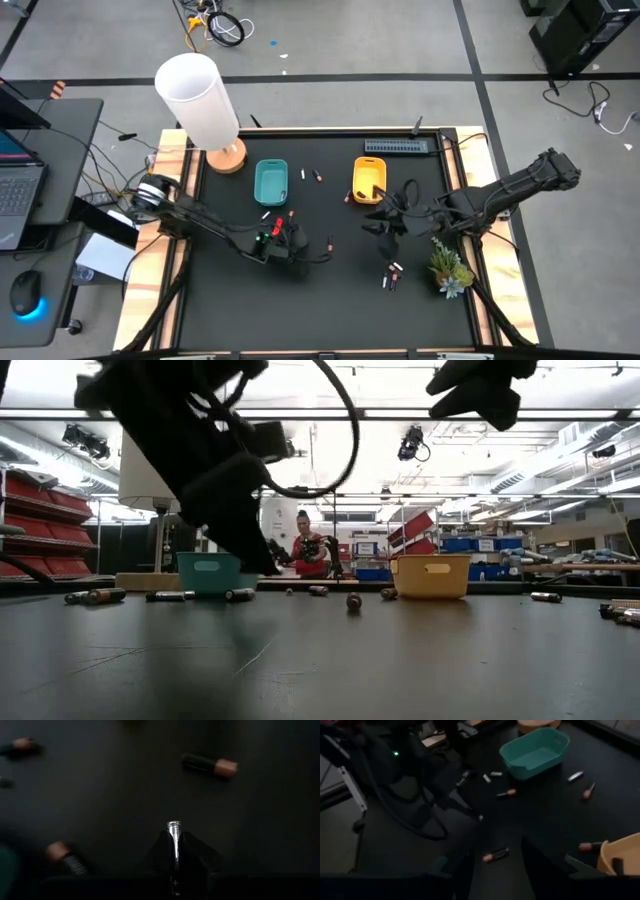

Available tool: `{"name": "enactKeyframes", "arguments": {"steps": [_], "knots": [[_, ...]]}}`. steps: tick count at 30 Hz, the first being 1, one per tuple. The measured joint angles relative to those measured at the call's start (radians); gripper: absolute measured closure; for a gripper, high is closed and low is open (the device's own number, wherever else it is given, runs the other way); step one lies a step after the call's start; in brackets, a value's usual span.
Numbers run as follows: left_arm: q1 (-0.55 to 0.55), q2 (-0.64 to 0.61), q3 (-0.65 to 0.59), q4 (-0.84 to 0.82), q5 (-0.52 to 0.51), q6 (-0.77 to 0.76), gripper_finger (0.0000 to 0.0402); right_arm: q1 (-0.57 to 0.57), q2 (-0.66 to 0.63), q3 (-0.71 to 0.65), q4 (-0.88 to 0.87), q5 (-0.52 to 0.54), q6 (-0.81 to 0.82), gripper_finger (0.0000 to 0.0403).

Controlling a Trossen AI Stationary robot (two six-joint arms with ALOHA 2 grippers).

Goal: Sort batteries
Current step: Put the silver battery into the blue bin

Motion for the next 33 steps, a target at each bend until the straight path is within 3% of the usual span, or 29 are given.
{"name": "enactKeyframes", "arguments": {"steps": [8,13,18,23,30,33], "knots": [[0.072,-0.247,0.002,-0.367,-0.060,-0.011,0.0359,-0.048,0.000,0.000,0.023,0.027,-0.023,0.0234],[0.170,-0.356,0.003,-0.528,-0.079,0.093,0.0358,-0.052,0.010,0.000,0.053,0.047,-0.038,0.0234],[0.306,-0.380,0.003,-0.523,-0.056,0.284,0.0357,-0.052,0.026,0.000,0.093,0.053,-0.027,0.0234],[0.461,-0.380,-0.014,-0.417,0.063,0.452,0.0356,-0.052,0.030,0.000,0.092,0.073,0.028,0.0234],[0.645,-0.380,-0.098,-0.292,0.290,0.551,0.0356,-0.051,0.030,0.000,0.069,0.073,0.123,0.0234],[0.684,-0.379,-0.118,-0.276,0.308,0.545,0.0351,-0.051,0.030,0.000,0.060,0.073,0.146,0.0234]]}}
